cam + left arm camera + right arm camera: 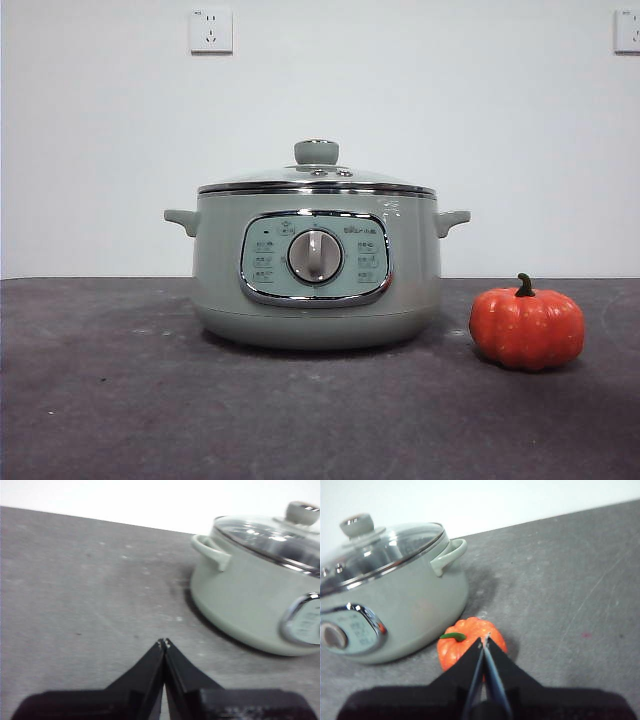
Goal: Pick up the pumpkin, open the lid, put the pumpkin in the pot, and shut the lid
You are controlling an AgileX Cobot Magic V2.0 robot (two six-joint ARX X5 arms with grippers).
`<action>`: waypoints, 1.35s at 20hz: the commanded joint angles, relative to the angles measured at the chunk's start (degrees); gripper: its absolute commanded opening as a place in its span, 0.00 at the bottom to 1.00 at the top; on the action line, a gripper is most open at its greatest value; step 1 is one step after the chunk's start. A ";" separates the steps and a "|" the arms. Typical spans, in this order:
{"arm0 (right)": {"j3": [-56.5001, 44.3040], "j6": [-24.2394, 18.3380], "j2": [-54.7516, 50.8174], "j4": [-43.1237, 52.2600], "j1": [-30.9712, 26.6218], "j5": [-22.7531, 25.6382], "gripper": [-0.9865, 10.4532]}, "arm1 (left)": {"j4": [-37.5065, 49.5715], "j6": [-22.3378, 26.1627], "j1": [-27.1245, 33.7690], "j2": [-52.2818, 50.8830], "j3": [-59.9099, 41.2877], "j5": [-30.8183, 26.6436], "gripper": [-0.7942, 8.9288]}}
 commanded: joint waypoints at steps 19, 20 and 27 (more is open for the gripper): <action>25.20 5.22 14.05 -16.11 0.07 -6.23 0.08 | -18.34 -2.23 0.09 9.51 24.15 11.82 0.07; 27.45 3.65 15.85 -18.43 0.04 -8.07 0.08 | -19.98 -1.01 0.09 10.97 25.81 13.05 0.07; 43.45 -8.90 28.39 -38.51 0.07 -18.27 0.08 | -29.90 8.50 0.09 19.82 36.02 23.04 0.07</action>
